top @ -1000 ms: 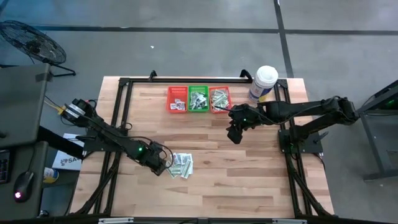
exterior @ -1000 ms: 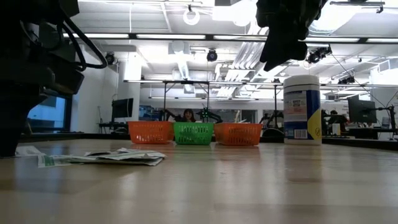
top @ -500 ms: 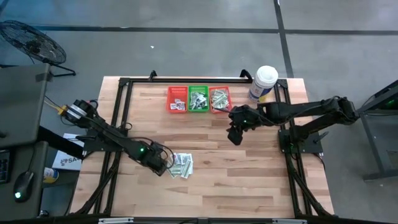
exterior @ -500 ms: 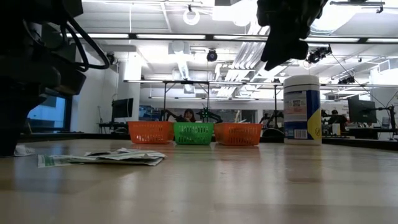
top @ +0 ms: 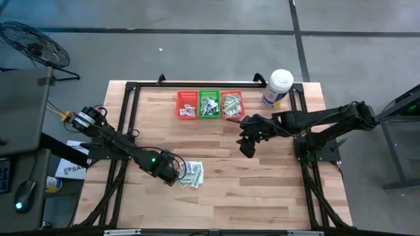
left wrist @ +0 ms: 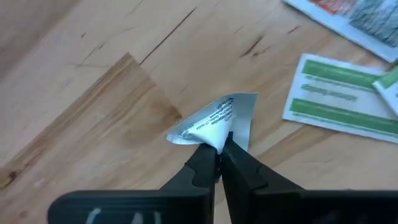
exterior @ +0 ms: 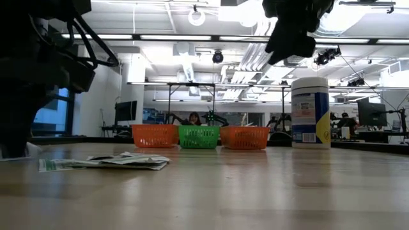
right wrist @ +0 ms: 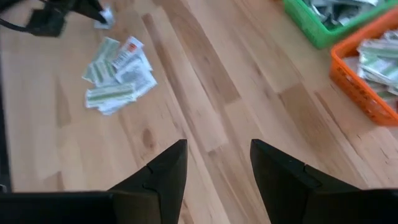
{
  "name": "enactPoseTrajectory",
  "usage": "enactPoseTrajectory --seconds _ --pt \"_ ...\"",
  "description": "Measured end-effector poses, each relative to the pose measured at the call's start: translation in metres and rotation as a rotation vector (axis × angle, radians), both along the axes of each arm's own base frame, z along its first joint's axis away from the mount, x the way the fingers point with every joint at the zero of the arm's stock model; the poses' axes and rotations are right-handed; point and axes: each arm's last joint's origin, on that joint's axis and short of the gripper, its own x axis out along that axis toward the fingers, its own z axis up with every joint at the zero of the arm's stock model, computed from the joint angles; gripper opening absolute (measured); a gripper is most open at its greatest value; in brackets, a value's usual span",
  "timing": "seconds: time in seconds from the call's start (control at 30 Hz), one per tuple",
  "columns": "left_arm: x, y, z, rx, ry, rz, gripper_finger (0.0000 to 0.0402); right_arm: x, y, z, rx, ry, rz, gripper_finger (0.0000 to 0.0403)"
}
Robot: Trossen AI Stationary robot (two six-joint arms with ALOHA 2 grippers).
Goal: Pick & Place First Aid Supplies
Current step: Put the towelette pack into the green bin
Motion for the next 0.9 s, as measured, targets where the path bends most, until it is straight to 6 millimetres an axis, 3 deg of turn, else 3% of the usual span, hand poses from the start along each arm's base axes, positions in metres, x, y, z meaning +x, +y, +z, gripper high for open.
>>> enactPoseTrajectory --seconds 0.33,0.57,0.9 --pt "0.014 -0.004 0.027 0.087 -0.07 -0.027 0.0006 0.01 0.018 0.011 0.037 -0.162 0.066 0.0169" --pt "0.031 -0.006 0.07 0.293 -0.221 -0.043 0.0003 0.012 0.029 0.015 -0.01 -0.227 0.034 0.0169" --pt "0.056 -0.009 0.128 0.618 -0.528 -0.06 0.0003 0.039 0.044 0.018 -0.059 -0.437 0.112 0.0169"
